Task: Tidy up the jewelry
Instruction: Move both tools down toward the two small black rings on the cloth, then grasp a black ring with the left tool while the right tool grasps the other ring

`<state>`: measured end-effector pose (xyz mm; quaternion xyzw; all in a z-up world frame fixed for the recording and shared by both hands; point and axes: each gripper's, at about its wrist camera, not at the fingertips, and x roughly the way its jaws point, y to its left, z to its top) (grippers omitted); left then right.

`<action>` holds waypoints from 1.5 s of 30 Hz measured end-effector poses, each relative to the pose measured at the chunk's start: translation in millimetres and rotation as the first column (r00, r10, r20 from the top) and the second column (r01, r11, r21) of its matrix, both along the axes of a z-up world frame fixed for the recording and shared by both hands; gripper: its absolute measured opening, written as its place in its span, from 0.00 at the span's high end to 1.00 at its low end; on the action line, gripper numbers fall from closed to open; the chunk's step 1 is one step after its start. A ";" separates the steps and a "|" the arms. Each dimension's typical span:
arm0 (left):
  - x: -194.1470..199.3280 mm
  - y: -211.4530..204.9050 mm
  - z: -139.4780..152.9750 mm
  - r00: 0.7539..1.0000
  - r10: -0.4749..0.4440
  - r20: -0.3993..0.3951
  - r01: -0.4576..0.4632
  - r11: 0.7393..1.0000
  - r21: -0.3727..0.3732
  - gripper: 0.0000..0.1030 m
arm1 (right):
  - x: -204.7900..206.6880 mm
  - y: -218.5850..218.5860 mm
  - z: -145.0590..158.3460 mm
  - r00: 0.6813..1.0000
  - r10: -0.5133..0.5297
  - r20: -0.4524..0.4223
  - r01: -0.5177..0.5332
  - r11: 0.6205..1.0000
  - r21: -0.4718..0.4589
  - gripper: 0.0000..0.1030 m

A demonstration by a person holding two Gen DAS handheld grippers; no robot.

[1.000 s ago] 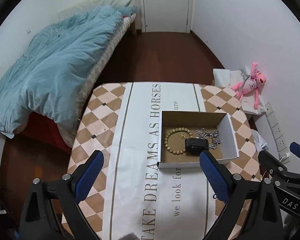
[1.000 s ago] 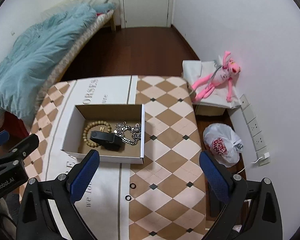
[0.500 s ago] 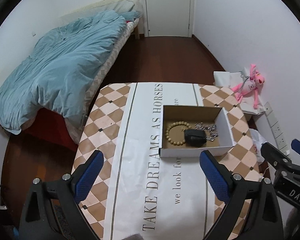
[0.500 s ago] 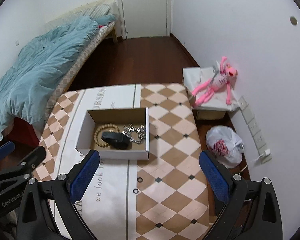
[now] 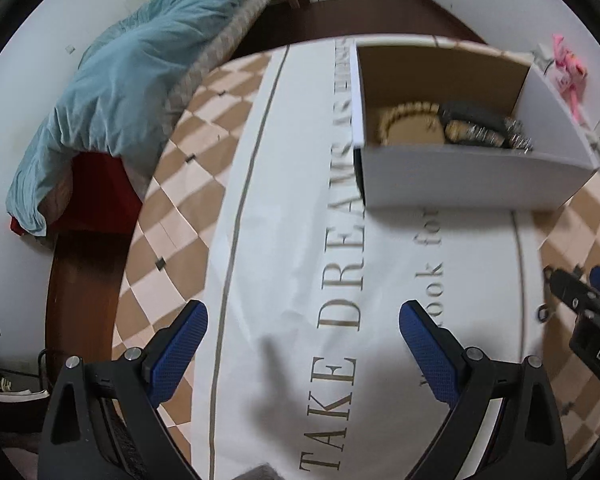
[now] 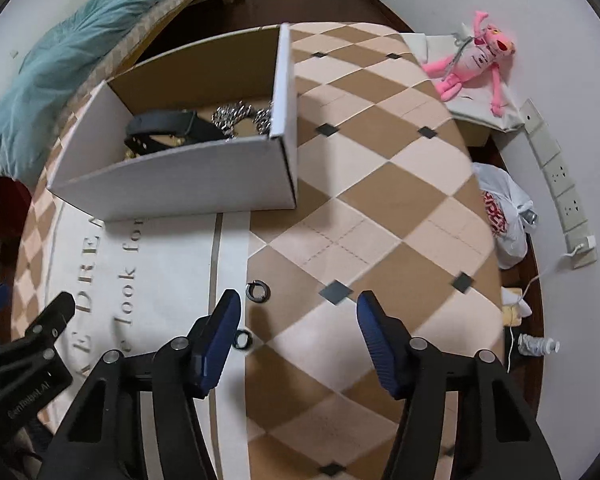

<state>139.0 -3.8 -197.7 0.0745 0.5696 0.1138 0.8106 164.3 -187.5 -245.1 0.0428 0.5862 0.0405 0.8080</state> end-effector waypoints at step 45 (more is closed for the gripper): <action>-0.2 -129.5 -17.4 0.936 -0.351 0.009 0.340 0.900 -0.273 0.91 | -58.7 -105.7 0.9 0.974 -0.218 0.067 0.217 0.976 0.029 0.87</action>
